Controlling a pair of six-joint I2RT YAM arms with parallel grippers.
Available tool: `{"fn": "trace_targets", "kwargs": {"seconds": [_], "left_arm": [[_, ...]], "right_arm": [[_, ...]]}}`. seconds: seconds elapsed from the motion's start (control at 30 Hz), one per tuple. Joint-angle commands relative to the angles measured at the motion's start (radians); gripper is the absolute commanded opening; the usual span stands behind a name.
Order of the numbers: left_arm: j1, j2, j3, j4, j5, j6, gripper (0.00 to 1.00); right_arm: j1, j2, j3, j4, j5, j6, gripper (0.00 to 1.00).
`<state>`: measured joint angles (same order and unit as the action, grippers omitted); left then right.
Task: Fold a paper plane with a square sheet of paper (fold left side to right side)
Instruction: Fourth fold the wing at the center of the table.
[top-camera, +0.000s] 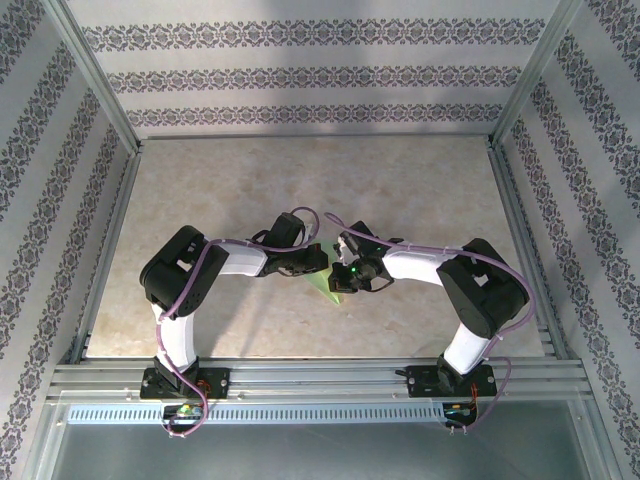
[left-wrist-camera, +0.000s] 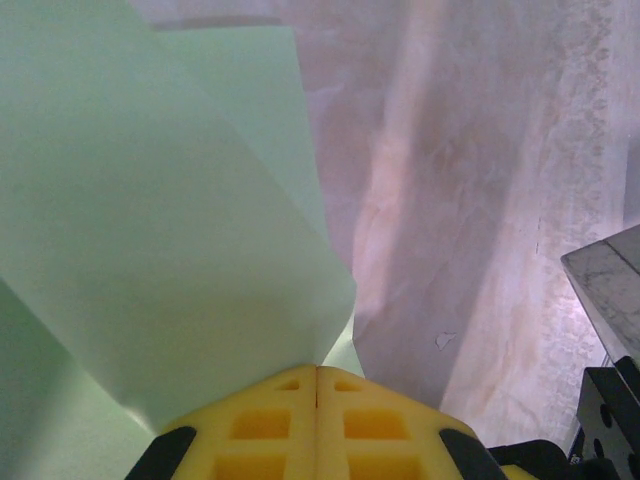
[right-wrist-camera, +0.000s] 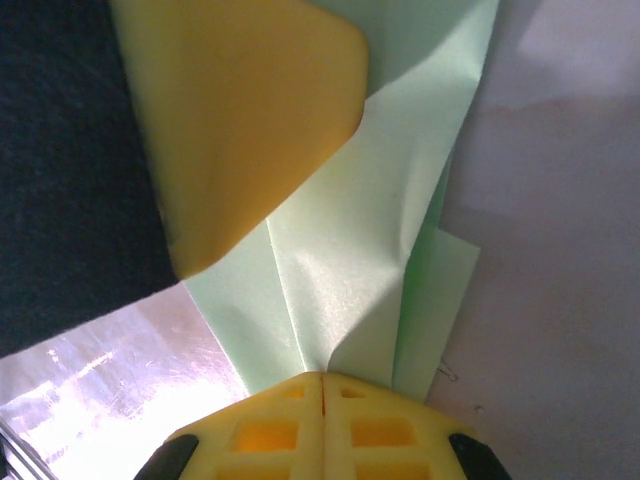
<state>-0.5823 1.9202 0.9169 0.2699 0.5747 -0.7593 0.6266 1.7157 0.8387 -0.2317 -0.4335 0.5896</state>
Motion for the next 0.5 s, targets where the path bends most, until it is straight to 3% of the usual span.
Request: {"fn": "trace_targets", "kwargs": {"seconds": [0.0, 0.47], "left_arm": [[0.01, 0.029, 0.016, -0.041, -0.038, 0.029, 0.0], [0.082, 0.066, 0.04, -0.047, -0.027, 0.061, 0.0]], "right_arm": [[0.008, 0.08, -0.049, -0.184, 0.176, -0.033, 0.0], [0.02, 0.098, -0.041, -0.205, 0.17, -0.043, 0.0]]}}
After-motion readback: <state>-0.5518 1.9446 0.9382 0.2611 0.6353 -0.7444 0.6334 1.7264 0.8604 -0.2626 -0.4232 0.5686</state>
